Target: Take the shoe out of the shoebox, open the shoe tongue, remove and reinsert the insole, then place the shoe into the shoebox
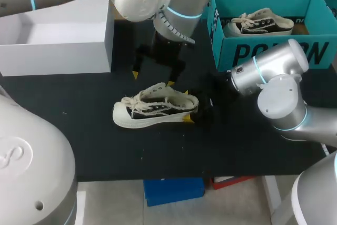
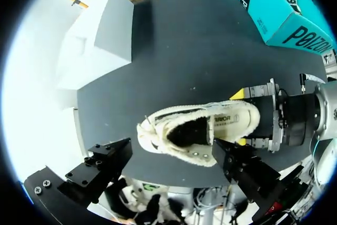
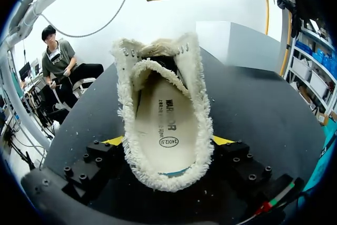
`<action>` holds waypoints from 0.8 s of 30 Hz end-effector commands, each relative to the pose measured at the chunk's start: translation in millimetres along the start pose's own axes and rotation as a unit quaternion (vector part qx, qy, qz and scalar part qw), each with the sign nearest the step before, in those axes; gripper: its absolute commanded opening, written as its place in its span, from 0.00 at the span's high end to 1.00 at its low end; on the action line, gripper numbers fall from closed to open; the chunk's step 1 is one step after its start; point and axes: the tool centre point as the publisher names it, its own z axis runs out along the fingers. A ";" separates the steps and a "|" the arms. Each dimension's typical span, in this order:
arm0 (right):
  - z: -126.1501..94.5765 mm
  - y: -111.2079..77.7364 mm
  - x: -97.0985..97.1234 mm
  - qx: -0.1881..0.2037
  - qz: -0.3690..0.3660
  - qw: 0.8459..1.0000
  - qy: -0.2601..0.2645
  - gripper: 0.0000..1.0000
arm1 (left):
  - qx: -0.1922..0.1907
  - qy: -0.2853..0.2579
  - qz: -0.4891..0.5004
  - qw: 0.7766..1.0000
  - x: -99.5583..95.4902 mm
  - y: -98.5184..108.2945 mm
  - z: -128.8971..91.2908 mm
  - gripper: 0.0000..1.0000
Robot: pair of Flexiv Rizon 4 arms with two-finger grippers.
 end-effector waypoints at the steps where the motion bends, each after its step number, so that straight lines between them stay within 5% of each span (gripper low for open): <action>1: 3.5 -0.9 -3.1 0.000 0.001 1.000 -0.001 1.00 | -0.016 -0.010 -0.009 1.000 20.2 -5.3 14.2 0.00; 24: 3.5 -0.9 -3.1 0.000 0.001 1.000 -0.001 1.00 | -0.038 -0.004 0.002 0.999 41.9 -8.7 54.7 0.00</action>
